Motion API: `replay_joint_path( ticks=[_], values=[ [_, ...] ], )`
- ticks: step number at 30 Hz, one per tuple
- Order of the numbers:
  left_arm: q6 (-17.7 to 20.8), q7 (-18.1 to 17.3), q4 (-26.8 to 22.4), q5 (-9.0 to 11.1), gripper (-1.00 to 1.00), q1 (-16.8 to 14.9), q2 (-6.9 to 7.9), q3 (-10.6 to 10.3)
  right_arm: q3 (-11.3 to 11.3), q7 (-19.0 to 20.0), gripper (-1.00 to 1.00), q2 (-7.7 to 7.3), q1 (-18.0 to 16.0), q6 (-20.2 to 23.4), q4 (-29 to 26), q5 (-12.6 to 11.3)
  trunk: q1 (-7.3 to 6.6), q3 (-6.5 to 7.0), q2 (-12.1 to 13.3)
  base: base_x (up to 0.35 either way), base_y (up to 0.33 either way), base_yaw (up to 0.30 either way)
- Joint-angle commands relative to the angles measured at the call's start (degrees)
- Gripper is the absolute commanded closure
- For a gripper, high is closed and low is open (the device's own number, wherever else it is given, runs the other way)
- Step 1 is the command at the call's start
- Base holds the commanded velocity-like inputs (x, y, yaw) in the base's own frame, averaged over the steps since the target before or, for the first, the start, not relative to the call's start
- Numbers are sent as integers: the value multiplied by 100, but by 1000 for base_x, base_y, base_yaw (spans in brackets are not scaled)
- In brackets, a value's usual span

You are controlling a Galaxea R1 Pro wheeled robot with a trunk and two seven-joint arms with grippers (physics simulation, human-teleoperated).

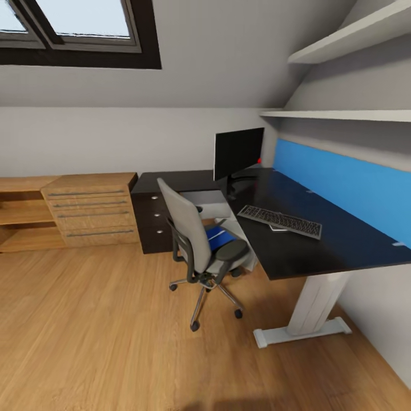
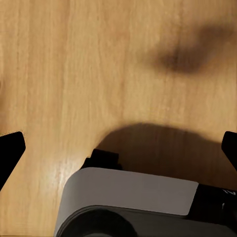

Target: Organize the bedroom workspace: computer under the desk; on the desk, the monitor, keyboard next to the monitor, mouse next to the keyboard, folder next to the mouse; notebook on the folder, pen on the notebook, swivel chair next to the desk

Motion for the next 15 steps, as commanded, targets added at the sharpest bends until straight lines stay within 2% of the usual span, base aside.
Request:
replay_joint_path(
  ticks=[1,11,15],
  values=[
    [-16,-2,5,12,-100,-4,-2,14,2,-24,-100,1,-2,-12,1,8,22,-24,-44,0,0,274],
    [-16,-2,5,8,-100,-4,-2,14,-1,-24,-100,1,-2,-12,1,8,242,-203,-445,0,0,271],
    [-16,-3,5,13,-100,-4,-2,14,-2,-24,-100,6,-2,-12,1,8,330,-275,-605,0,0,149]
  ],
)
